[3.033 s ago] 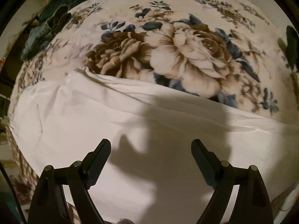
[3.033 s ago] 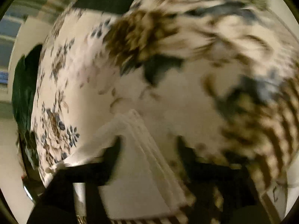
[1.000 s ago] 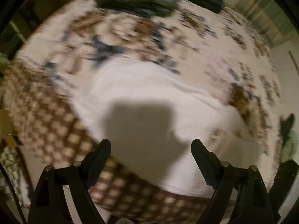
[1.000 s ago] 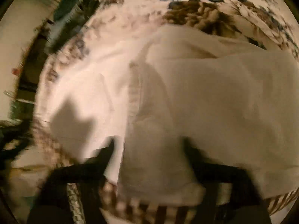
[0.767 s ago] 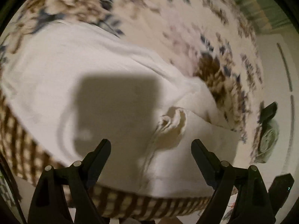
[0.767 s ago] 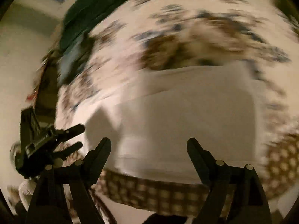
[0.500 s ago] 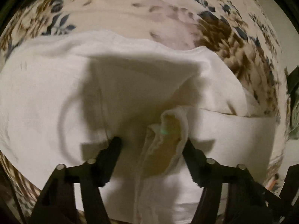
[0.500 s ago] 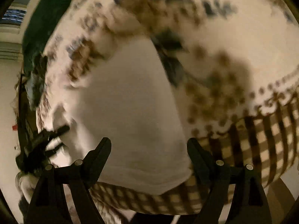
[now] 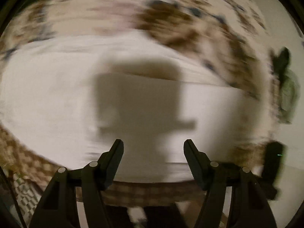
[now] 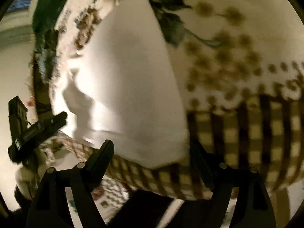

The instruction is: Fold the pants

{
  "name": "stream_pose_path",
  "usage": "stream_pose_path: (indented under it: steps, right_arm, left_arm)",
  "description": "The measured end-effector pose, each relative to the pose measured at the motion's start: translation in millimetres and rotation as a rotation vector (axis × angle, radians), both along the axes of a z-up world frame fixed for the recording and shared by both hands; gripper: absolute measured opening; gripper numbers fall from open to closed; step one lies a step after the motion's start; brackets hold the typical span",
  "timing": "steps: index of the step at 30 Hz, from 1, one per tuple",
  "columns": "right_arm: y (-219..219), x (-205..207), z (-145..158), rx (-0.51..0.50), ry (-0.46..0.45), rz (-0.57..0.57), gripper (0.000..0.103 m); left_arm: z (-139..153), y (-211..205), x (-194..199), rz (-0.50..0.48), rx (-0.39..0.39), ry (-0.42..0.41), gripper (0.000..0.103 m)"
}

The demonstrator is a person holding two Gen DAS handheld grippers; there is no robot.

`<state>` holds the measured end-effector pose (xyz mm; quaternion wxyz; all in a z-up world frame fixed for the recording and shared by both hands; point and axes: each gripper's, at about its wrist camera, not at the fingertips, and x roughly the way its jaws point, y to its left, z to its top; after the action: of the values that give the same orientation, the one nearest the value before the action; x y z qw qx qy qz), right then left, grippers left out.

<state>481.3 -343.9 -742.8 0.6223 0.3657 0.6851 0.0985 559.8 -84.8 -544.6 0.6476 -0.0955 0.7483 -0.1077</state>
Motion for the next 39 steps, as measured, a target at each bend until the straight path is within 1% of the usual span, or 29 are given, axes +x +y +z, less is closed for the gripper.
stream_pose_path:
  steps: [1,2,3,4,5,6,7,9,11,12,14,16,18,20,22,23,24,25,26,29,30,32,33,35,36,39]
  right_arm:
    - [2,3,-5,-0.014,-0.017,0.005,0.078]
    - [4,4,-10,-0.041,-0.01,0.022,0.062]
    - [5,2,-17,-0.077,0.017,0.041,0.049]
    - [2,-5,-20,-0.064,0.02,0.028,0.049]
    - [-3,-15,-20,-0.033,0.019,0.005,0.049]
    - [-7,-23,-19,-0.015,0.024,-0.006,0.048]
    - [-13,-31,-18,0.015,0.027,-0.016,0.048]
    - [-23,-47,-21,0.075,0.047,-0.044,0.048]
    - [-35,-56,-21,0.127,0.044,-0.095,0.048]
    - [-42,-58,-19,0.129,0.031,-0.122,0.049]
    - [-56,-59,-13,0.114,0.005,-0.162,0.05]
    - [-68,-54,-12,0.137,-0.027,-0.215,0.053]
    - [-69,-46,-12,0.14,-0.035,-0.228,0.055]
    - [-62,-34,-18,0.147,-0.029,-0.187,0.055]
    - [-38,-28,-32,0.144,0.034,-0.093,0.056]
    - [-27,-28,-34,0.101,0.048,-0.027,0.059]
    - [-22,-30,-31,0.067,0.033,0.01,0.059]
    - [-20,-32,-27,0.056,0.025,0.03,0.059]
    - [-20,-34,-26,0.061,0.032,0.036,0.06]
    - [-34,-39,-14,0.07,0.056,-0.018,0.061]
    - [-36,-38,-8,0.051,0.053,-0.025,0.061]
    - [-41,-32,10,-0.025,0.021,-0.016,0.061]
    - [-39,-25,20,-0.064,-0.001,0.0,0.061]
    - [-31,-13,30,-0.103,-0.014,0.03,0.062]
    - [-30,-7,33,-0.125,-0.013,0.051,0.062]
    - [-22,3,36,-0.206,0.023,0.105,0.062]
  left_arm:
    - [-3,-25,8,-0.042,-0.044,0.027,0.064]
    - [-7,-44,12,-0.094,-0.036,0.032,0.064]
    - [-10,-68,18,-0.161,-0.019,0.024,0.064]
    - [-14,-91,22,-0.224,0.003,0.019,0.064]
    - [-19,-105,28,-0.267,0.017,0.024,0.064]
    - [-27,-127,28,-0.322,0.019,0.047,0.064]
    - [-34,-134,29,-0.348,0.024,0.065,0.064]
    - [-49,-164,20,-0.418,0.045,0.113,0.064]
    - [-60,-178,12,-0.47,0.079,0.147,0.065]
    - [-71,-188,7,-0.511,0.119,0.165,0.069]
    - [-86,-198,5,-0.554,0.185,0.163,0.069]
    - [-90,-198,6,-0.554,0.187,0.171,0.069]
    - [-80,-188,12,-0.516,0.136,0.154,0.069]
    - [-70,-169,18,-0.477,0.12,0.123,0.069]
    - [-54,-141,21,-0.408,0.113,0.076,0.069]
    - [-48,-123,20,-0.371,0.109,0.064,0.069]
    - [-42,-101,17,-0.323,0.112,0.059,0.069]
    - [-38,-81,14,-0.291,0.115,0.055,0.069]
    - [-35,-63,10,-0.255,0.12,0.052,0.069]
    - [-29,-6,-4,-0.146,0.143,0.04,0.069]
    - [-29,10,-8,-0.106,0.155,0.029,0.069]
    - [-37,37,-13,-0.045,0.2,0.018,0.069]
    - [-44,48,-18,-0.029,0.219,0.017,0.069]
    - [-59,66,-25,-0.004,0.185,0.012,0.068]
    - [-62,68,-26,-0.02,0.187,0.003,0.065]
    - [-60,60,-34,-0.098,0.206,-0.039,0.066]
